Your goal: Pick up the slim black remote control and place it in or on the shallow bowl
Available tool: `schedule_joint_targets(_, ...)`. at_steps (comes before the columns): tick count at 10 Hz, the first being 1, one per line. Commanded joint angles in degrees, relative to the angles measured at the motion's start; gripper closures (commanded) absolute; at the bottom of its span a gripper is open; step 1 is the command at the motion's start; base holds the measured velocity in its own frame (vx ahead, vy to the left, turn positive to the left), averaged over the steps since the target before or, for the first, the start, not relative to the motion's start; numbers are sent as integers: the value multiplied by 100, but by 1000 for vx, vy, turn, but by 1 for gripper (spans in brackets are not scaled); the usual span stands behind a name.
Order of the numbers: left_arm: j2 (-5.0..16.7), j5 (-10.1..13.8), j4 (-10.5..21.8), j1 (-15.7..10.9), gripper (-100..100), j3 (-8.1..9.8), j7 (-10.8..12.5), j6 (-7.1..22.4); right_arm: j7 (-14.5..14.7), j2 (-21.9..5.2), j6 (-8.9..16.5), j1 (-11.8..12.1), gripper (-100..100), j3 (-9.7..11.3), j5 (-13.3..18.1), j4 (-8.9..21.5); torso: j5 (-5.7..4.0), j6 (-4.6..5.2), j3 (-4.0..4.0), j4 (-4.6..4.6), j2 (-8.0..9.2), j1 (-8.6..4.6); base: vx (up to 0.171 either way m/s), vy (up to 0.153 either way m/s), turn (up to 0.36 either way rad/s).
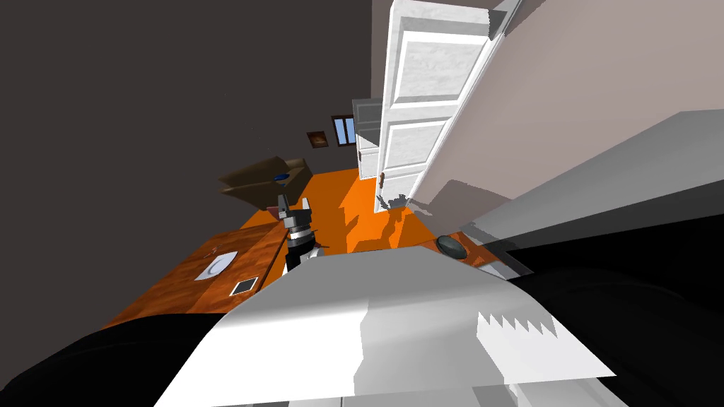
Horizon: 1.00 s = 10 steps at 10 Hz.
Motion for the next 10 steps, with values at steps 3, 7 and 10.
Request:
schedule_joint_targets(3,0,0,0,0,0,0,0,0,-62,-528,32,-25,100,1,-180,46,31,-21,-7,2,-16,13,17,76,27)
schedule_joint_targets(7,0,0,0,0,0,0,0,0,-138,-907,49,9,100,12,-310,22,172,-107,-34,6,-74,22,13,44,26)
schedule_joint_targets(10,0,0,0,0,0,0,0,0,-176,-1066,59,26,100,20,-369,9,254,-170,-59,7,-124,6,11,29,14)
